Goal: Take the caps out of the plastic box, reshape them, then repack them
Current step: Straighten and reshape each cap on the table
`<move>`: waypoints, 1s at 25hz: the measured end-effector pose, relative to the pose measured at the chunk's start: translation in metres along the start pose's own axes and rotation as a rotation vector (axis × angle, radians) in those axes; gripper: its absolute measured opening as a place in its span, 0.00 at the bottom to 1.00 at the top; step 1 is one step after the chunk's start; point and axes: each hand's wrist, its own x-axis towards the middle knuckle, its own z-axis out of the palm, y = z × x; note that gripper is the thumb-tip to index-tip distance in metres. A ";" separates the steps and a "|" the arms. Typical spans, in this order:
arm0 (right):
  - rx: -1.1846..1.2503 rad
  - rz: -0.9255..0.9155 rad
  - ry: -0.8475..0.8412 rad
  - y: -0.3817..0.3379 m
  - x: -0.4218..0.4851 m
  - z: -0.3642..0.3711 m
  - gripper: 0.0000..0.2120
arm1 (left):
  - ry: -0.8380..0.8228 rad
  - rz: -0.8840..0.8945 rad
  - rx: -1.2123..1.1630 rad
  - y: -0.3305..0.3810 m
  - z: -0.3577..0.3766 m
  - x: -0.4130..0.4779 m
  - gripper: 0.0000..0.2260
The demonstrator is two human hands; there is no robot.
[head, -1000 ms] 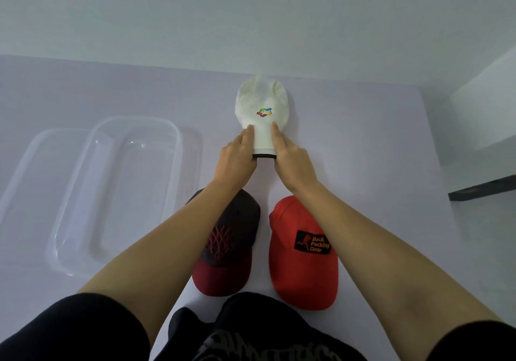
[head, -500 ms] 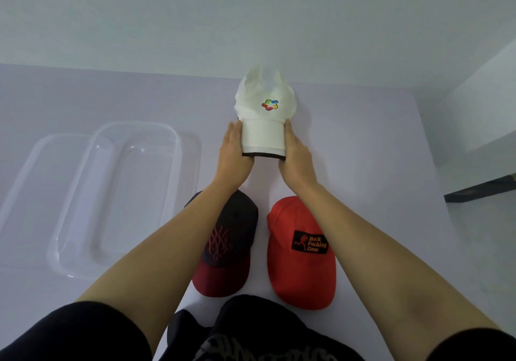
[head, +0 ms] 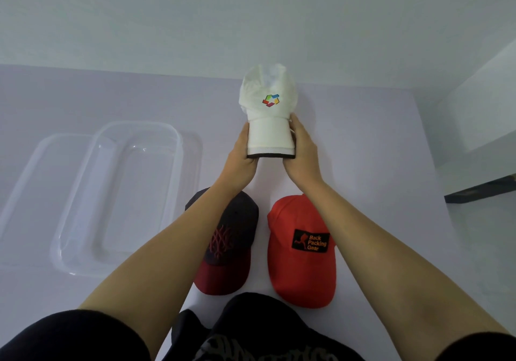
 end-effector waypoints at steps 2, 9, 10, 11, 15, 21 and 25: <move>-0.065 -0.010 -0.098 0.004 -0.001 -0.001 0.38 | -0.002 -0.015 0.052 -0.003 0.000 -0.002 0.26; -0.110 -0.165 -0.042 0.014 -0.013 -0.016 0.36 | 0.134 0.047 0.318 -0.013 -0.012 0.002 0.23; -0.112 -0.188 -0.049 0.012 -0.013 -0.015 0.35 | 0.119 0.055 0.316 -0.013 -0.011 0.002 0.26; -0.114 -0.212 -0.058 0.008 -0.012 -0.014 0.35 | 0.105 0.067 0.284 -0.011 -0.010 0.000 0.30; -0.007 -0.320 -0.172 -0.005 -0.008 -0.016 0.35 | 0.114 0.136 0.196 0.001 -0.015 -0.004 0.30; 0.220 -0.219 -0.134 -0.025 -0.014 -0.017 0.33 | 0.186 0.139 -0.024 0.009 -0.009 0.000 0.22; 0.156 -0.225 -0.129 -0.018 -0.012 -0.018 0.33 | 0.166 0.165 0.117 0.009 -0.016 0.002 0.25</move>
